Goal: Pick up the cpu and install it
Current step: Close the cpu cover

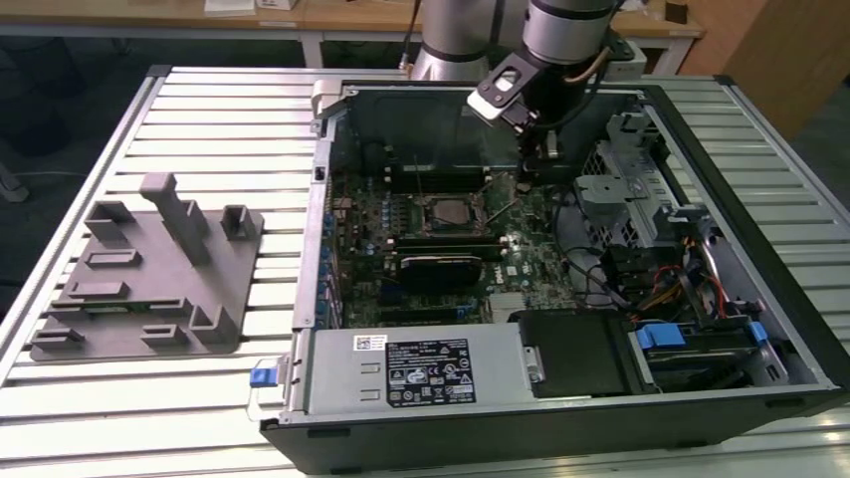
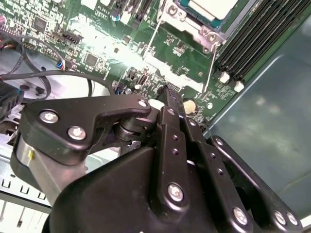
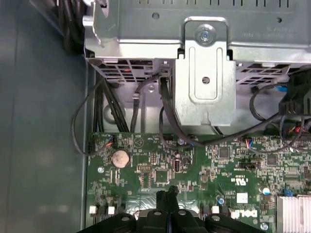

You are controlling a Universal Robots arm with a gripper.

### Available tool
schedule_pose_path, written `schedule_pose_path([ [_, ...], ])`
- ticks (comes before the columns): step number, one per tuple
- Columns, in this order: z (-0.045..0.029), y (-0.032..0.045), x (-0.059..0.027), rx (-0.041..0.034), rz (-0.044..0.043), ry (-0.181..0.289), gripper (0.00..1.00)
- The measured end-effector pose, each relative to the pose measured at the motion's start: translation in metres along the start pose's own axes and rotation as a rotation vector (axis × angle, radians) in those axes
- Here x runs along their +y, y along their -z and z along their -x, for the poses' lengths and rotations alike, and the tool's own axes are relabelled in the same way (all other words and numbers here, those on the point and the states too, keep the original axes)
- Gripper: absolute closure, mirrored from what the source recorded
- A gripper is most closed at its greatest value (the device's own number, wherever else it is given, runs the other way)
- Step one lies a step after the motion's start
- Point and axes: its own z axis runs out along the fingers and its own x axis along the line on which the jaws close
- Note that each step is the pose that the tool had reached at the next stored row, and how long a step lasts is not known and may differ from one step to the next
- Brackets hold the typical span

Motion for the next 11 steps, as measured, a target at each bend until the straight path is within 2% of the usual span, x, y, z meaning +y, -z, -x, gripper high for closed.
schedule_pose_path([
  [6, -0.0001, -0.0054, 0.0059, -0.0001, -0.0061, -0.002, 0.89],
  [11, -0.0002, -0.0126, 0.0083, -0.0002, -0.0158, -0.004, 0.89],
])
